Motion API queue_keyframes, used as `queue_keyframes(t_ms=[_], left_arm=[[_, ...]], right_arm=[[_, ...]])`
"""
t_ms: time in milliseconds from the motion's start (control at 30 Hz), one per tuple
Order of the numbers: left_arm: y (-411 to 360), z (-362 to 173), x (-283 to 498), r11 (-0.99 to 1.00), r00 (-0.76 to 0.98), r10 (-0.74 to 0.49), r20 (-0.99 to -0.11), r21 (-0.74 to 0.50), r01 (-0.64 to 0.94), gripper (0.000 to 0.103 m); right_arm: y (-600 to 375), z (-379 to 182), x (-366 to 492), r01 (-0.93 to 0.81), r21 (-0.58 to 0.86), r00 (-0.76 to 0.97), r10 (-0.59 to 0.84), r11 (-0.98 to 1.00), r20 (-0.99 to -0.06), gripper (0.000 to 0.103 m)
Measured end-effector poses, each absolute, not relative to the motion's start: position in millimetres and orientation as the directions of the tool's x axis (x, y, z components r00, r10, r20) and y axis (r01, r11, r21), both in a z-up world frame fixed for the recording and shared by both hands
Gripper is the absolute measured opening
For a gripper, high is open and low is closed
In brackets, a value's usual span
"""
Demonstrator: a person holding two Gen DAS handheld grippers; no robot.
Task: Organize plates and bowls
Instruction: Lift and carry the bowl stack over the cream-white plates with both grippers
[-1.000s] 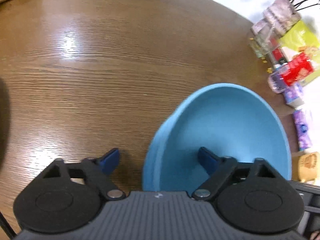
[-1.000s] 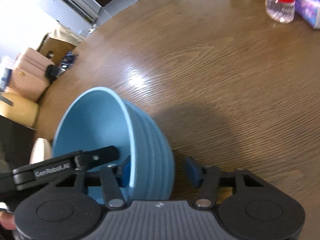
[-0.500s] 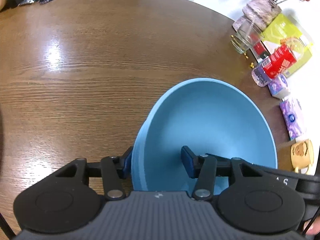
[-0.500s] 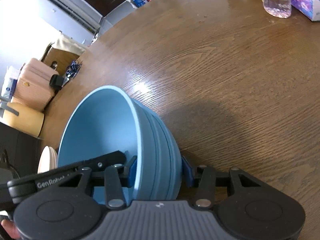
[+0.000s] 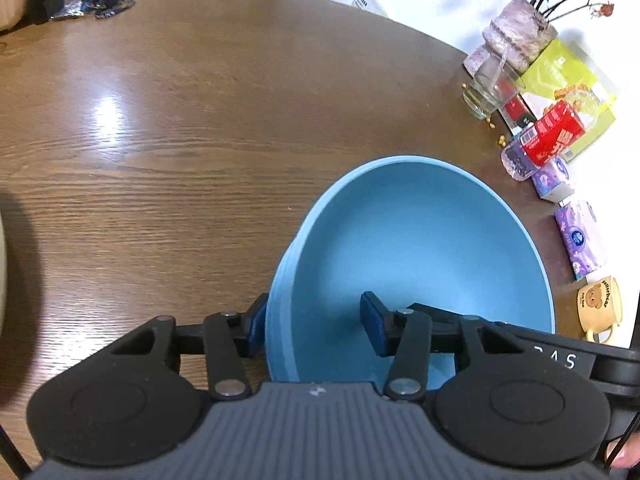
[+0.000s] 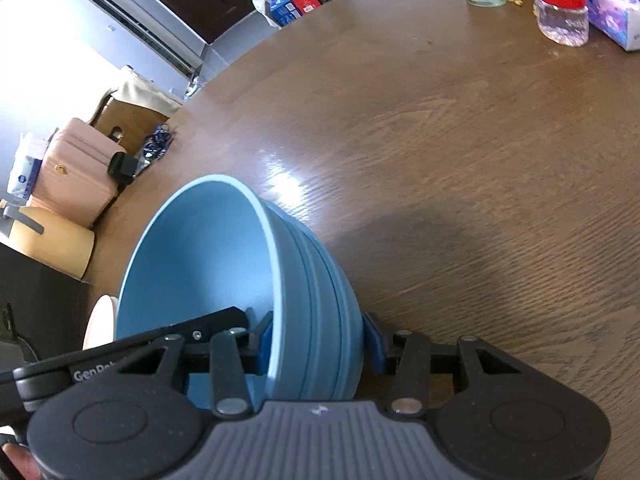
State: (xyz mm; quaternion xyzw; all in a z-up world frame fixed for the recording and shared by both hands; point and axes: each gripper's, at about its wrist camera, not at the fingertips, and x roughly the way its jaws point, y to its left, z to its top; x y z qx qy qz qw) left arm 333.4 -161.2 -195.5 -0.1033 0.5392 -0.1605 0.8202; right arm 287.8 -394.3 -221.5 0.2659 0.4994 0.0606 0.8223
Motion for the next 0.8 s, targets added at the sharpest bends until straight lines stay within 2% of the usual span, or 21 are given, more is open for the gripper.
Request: queue_keyframes(t_ms=[800], left_arm=[[-24.3,-156.8,304.4,0.944,0.481,-0.299,-0.824,-0.330,0.020,0.046]], right_arm=[[-264.2,-187.2,301.3,-0.007,0.518,0.489,0.454,0.856,-0.744,0.043]])
